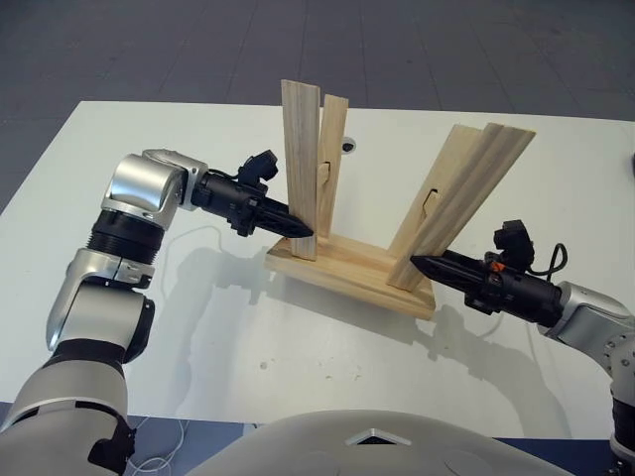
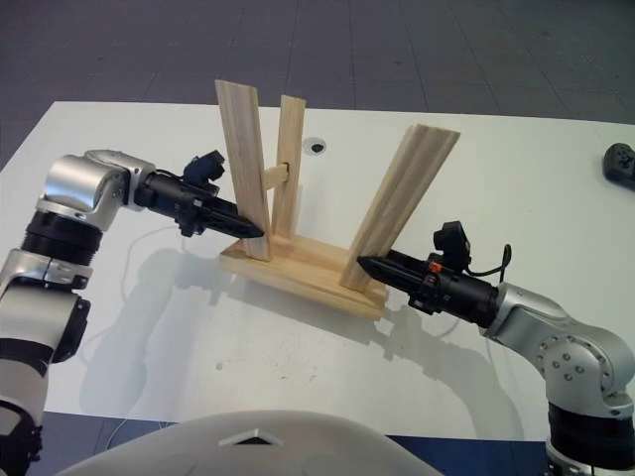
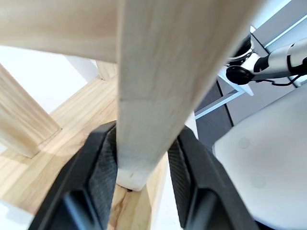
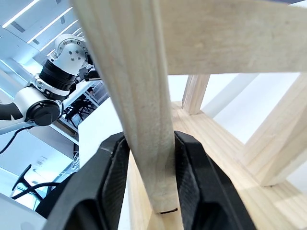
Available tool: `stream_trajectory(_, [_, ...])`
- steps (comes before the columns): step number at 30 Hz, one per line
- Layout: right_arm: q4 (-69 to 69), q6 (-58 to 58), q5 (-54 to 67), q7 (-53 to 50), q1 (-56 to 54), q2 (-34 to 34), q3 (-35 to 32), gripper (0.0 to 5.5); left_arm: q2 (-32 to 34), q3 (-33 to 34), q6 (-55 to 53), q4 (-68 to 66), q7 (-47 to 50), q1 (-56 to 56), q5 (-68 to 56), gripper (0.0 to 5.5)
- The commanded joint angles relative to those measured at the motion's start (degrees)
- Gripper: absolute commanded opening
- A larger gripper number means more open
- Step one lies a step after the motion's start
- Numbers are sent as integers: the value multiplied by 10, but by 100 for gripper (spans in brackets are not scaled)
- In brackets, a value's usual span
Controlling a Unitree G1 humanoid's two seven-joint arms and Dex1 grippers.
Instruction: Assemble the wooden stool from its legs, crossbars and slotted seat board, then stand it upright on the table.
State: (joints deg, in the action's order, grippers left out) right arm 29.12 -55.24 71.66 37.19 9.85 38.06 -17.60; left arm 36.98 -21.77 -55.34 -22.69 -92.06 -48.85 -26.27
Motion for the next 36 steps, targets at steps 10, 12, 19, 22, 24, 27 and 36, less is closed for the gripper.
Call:
stream_trajectory(10, [52,49,71,-130,70,-51,-28,258,-25,-43,-154,-148,41,-109,-43,164])
stream_trajectory(12, [52,59,75,-134,76,-51,-38,292,-42,-23,-161,-191,65,-121,-33,188])
stream_trajectory(19, [58,86,83,-131,110,-59,-58,411,-40,-6,-161,-207,63,-108,-18,313])
stream_trajectory(22, [64,107,80,-129,134,-70,-72,460,-40,65,-64,-251,99,-115,-12,363])
stream_trajectory(24, [74,128,75,-121,154,-73,-100,493,-33,155,1,-304,132,-148,-38,398])
stream_trajectory(27, [117,158,1,-82,194,-37,-137,540,2,171,121,-219,96,-99,-10,458])
stream_trajectory(36, [120,342,-372,102,324,34,-51,540,103,122,192,13,-4,95,-20,537])
